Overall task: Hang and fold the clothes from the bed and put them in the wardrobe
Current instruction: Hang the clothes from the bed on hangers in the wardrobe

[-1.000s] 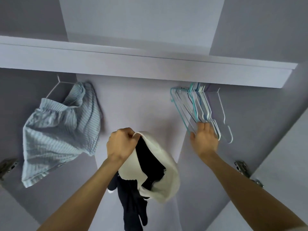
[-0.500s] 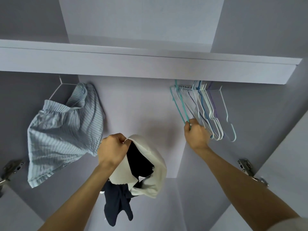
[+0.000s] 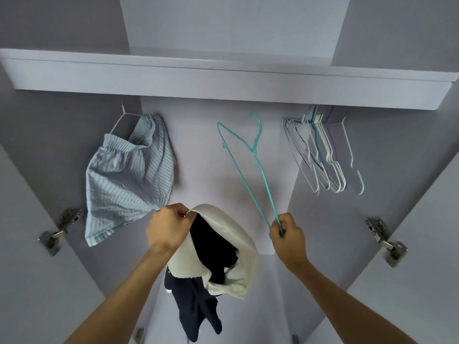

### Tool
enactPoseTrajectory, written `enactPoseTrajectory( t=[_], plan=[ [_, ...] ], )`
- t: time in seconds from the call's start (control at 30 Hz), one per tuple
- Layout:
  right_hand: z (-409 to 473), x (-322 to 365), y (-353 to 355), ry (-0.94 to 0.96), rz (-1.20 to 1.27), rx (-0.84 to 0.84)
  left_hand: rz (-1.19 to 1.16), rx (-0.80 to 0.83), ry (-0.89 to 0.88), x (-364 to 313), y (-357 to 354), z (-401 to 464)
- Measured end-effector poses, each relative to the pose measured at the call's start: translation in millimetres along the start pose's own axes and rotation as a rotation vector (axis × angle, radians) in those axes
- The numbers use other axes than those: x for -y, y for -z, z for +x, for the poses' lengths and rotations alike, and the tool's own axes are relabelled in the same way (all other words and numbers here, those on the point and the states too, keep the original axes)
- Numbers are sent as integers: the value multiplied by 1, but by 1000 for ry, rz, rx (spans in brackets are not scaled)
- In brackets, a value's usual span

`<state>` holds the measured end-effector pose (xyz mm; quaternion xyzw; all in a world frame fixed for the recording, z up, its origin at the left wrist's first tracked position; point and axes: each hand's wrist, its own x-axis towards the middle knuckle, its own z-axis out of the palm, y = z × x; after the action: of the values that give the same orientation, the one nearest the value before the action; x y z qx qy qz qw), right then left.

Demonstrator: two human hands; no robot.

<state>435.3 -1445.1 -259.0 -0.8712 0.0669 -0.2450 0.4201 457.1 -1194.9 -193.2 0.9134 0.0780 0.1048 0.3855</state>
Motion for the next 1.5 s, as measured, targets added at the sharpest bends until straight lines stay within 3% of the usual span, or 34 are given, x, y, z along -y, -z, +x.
enactPoseTrajectory(
  t=[0.17,0.27,0.37,0.47,0.57,0.73,0.87,1.03,1.17,1.33,1.5],
  plan=[
    [5,26,-20,-219,232,145,29,4,33,19,13,-15],
    [-9,39,-26,-242,276,94,55,-16,74,35,21,-21],
    [-22,48,-25,-204,471,43,83,-33,96,47,28,-23],
    [-23,67,-25,-156,654,113,94,-40,115,55,34,-23],
    [-23,85,-28,-152,675,156,74,-45,141,61,39,-22],
    [-11,116,-27,-310,799,-12,97,-79,197,74,50,-15],
    [1,140,-23,-433,1033,88,152,-62,221,78,57,-10],
    [5,165,-35,-501,1192,46,61,14,96,62,61,-11],
    [1,173,-48,-499,1166,-25,-61,87,-53,50,78,-18],
    [8,178,-47,-460,1219,-74,-16,99,-144,50,103,-21],
    [2,176,-66,-423,1087,-141,-123,134,-187,46,109,-23]
  ],
)
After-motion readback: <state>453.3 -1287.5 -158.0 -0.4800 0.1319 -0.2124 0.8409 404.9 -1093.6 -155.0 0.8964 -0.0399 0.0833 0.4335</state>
